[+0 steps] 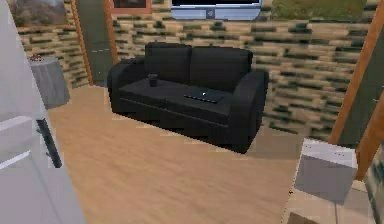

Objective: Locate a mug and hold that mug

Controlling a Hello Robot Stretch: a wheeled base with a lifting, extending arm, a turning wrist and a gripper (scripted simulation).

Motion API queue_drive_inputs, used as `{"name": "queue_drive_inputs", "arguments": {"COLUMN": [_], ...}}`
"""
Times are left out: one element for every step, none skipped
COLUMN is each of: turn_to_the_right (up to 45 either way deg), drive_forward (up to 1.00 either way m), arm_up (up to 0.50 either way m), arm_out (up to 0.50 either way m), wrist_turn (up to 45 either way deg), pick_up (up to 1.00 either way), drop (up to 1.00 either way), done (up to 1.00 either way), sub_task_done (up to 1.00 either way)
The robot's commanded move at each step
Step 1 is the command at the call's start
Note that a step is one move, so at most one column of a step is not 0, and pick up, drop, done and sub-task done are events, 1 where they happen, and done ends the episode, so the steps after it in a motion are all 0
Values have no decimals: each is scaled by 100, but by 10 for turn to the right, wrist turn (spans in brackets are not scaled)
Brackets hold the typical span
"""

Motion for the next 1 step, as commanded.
{"name": "queue_drive_inputs", "arguments": {"turn_to_the_right": [-30], "drive_forward": [0], "arm_up": [0], "arm_out": [0], "wrist_turn": [0], "pick_up": [0], "drop": [0], "done": [0], "sub_task_done": [0]}}
